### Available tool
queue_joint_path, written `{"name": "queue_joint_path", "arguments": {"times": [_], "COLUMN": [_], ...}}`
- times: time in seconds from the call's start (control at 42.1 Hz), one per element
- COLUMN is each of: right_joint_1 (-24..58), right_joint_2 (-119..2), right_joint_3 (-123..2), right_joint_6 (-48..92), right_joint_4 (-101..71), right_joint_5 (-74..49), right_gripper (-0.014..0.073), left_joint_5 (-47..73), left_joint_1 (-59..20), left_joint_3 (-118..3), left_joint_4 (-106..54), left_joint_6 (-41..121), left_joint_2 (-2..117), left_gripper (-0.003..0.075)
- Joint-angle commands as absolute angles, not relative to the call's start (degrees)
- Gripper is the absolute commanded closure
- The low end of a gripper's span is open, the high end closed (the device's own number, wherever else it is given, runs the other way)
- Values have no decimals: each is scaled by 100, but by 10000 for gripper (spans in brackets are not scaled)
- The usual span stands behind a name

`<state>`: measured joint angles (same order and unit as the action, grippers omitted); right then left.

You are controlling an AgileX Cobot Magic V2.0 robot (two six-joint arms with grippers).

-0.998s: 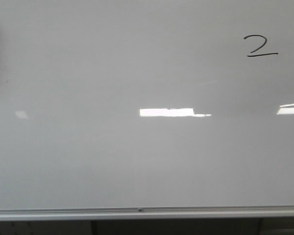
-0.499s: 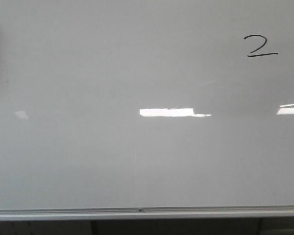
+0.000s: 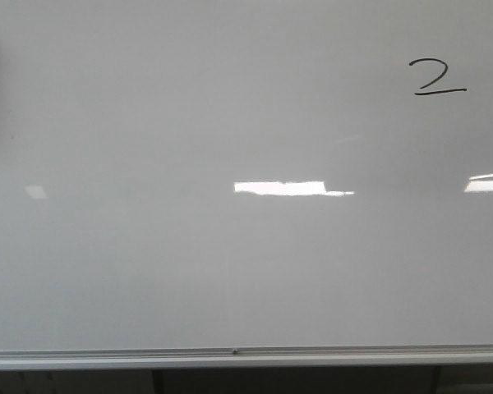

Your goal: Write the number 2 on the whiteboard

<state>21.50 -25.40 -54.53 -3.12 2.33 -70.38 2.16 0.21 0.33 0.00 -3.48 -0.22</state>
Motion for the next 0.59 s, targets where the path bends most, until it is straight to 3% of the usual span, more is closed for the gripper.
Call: {"name": "queue_joint_path", "arguments": {"times": [0.0,0.428,0.57], "right_joint_1": [2122,2122,1870], "right_joint_2": [-2607,-2584,-2194], "right_joint_3": [-5618,-5578,-5078], "right_joint_6": [-281,-281,-281], "right_joint_4": [309,391,781], "right_joint_5": [-6665,-6636,-5718], "right_gripper": [662,662,662], "left_joint_5": [-297,-297,-297], "left_joint_1": [5,5,5], "left_joint_3": [224,224,224], "left_joint_4": [0,0,0], "left_joint_6": [-401,-401,-401], "left_joint_2": [-191,-191,-191], "left_gripper": [741,741,741]}}
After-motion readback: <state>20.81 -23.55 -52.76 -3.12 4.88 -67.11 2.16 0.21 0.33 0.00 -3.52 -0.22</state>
